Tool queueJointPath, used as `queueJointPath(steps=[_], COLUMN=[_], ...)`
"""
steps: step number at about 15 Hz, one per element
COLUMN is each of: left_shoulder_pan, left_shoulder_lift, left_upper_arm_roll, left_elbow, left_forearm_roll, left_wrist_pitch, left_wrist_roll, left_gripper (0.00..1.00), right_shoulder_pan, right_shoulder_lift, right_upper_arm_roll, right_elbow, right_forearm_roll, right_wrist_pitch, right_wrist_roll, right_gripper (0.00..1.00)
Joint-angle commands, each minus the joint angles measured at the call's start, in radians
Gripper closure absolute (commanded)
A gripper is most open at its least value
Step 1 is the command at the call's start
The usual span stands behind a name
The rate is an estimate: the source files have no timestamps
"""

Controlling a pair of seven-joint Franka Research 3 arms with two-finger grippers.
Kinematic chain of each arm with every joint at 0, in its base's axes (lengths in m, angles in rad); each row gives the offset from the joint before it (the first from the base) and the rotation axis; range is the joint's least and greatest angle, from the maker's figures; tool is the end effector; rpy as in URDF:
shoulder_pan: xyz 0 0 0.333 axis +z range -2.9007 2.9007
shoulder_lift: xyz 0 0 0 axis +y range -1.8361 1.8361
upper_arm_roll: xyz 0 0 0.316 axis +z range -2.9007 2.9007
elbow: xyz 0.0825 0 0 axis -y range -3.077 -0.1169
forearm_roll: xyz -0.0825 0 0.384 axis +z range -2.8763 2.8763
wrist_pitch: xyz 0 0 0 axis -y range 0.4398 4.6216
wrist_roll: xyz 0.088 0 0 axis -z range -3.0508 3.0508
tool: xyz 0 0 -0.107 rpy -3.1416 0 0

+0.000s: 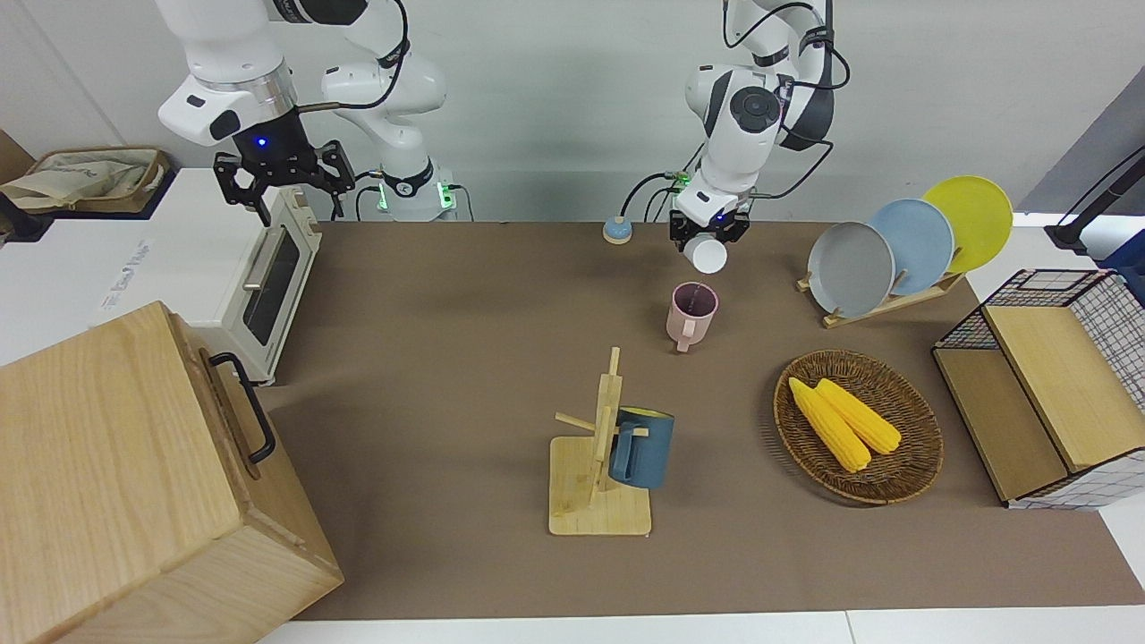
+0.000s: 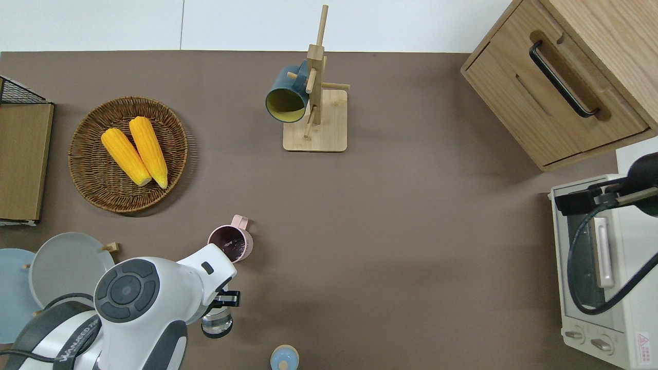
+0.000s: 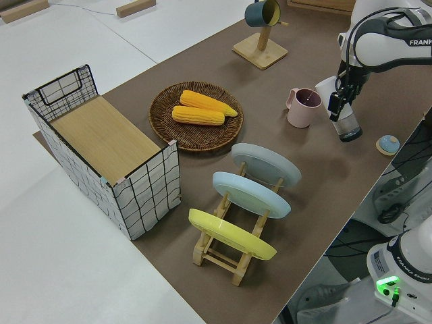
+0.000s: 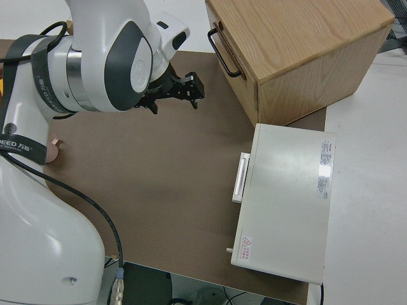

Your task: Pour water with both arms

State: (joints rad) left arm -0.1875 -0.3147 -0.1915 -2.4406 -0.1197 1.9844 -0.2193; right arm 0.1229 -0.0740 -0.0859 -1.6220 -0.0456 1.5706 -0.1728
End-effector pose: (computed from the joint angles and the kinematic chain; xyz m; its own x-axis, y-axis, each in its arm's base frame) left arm 0.3903 -0.1639 0.4059 0.9844 -0.0896 -0.1515 -0.0892 -0.9960 0.0098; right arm 0.5313 0.0130 0.6404 0.9780 0.2082 0.0152 0.2074 -0.9773 0.0425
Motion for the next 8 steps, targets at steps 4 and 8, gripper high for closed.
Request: queueJointPath(steps=[4,8], left_shoulder_pan=[0.013,0.013], left_shoulder_lift=[-0.099,-0.127], left_upper_arm_roll=[0.000,0.000], left_elbow=[-0.086,-0.113], left_forearm_roll=[-0.003,-0.005], left_wrist_pitch=[0.168,0.221], left_wrist_roll=[0.000,-0.003], left_gripper=[1.00,1.00], right_shoulder_pan=[-0.005,-0.005], right_shoulder_lift=[-0.004,-0.004], right_upper_arm_roll=[0.002,0.002], right_elbow=[0.007,0.007], right_forearm_roll=[0.019,0.019], right_wrist_pitch=[-0.015,-0.015], right_wrist_roll=[-0.004,-0.004], right_gripper=[0.009,0.009])
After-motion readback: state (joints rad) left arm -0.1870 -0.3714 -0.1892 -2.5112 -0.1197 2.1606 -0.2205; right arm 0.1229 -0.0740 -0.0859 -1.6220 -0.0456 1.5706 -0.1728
